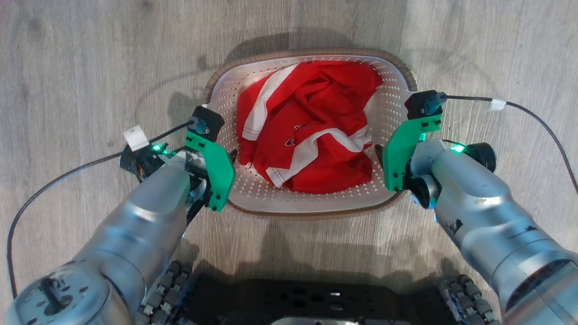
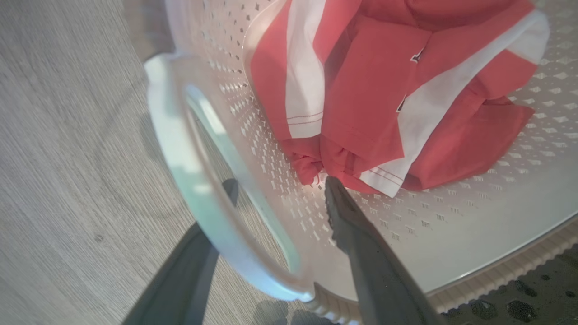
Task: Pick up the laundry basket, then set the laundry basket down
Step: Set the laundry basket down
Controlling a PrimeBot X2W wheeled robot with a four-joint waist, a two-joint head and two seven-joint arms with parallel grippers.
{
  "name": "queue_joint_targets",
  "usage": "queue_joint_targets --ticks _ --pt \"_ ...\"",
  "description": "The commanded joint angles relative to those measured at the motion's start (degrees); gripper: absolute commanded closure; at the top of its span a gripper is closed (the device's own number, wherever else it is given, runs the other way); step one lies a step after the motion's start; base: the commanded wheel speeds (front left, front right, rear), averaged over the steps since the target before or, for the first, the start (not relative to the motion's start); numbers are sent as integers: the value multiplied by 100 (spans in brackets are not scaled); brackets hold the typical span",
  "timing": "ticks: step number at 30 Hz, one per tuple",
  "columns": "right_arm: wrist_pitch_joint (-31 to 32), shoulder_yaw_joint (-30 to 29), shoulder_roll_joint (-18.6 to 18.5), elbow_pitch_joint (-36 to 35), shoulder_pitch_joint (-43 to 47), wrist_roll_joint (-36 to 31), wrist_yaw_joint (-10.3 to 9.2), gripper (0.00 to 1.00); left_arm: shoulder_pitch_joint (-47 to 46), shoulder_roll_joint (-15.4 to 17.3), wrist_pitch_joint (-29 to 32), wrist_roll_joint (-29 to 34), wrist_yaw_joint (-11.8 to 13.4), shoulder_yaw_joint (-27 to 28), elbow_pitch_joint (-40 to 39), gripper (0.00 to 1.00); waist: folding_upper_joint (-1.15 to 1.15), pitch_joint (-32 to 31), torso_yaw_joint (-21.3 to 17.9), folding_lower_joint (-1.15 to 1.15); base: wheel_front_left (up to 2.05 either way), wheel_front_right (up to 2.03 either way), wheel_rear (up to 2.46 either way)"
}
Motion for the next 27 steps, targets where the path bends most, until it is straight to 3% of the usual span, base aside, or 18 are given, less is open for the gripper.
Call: queue_joint_targets --ticks 1,14,27 --pt "25 85 141 -43 307 40 40 0 -28 68 -77 -47 -36 48 16 0 0 3 0 0 0 0 0" --pt "251 146 141 32 446 285 40 0 -73 68 -191 -45 -4 37 74 0 0 -21 0 0 0 0 0" --pt "-100 265 141 -27 375 334 40 0 120 68 -223 -102 28 38 177 0 0 -462 -95 0 0 0 0"
